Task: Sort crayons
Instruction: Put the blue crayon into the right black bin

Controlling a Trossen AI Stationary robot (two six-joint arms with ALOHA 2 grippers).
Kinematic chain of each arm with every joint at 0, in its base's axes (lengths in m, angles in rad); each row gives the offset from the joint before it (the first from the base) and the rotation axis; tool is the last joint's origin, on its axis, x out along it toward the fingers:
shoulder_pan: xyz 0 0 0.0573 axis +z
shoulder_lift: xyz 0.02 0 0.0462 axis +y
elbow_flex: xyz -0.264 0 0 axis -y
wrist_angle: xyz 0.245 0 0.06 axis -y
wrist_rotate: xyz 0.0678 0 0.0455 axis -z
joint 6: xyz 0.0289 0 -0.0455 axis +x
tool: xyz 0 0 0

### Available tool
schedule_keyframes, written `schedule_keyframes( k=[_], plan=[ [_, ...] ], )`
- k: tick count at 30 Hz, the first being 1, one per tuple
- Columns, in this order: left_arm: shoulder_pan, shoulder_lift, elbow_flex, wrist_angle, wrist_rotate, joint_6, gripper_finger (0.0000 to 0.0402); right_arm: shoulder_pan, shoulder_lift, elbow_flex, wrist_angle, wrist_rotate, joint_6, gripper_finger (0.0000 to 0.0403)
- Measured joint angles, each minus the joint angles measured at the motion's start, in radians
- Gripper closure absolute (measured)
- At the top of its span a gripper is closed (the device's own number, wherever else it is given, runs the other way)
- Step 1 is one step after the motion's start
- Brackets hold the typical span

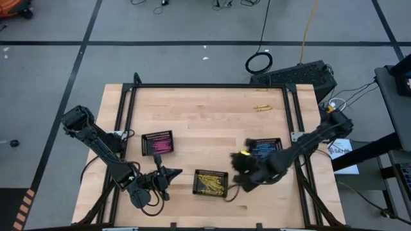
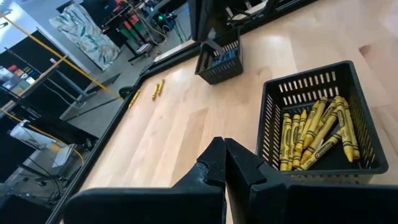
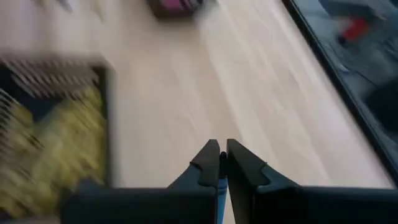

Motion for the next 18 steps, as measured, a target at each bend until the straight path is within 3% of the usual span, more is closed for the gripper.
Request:
schedule_keyframes(
  k=[3,6,13,18],
  plan=[
    [0.0,0.0,0.0,0.0,0.0,0.0,0.0402,0.006,-0.08,-0.114,-0.158,0.002,0.115,0.0403],
    [0.0,0.0,0.0,0.0,0.0,0.0,0.0402,-0.02,-0.18,-0.264,-0.206,-0.01,0.134,0.0403],
    [0.0,0.0,0.0,0.0,-0.001,0.0,0.0402,-0.125,-0.376,-0.548,-0.038,-0.248,0.031,0.0403],
    [0.003,0.0,0.0,0.0,-0.001,0.0,0.0402,-0.15,-0.417,-0.589,0.015,-0.262,0.006,0.039]
  ],
)
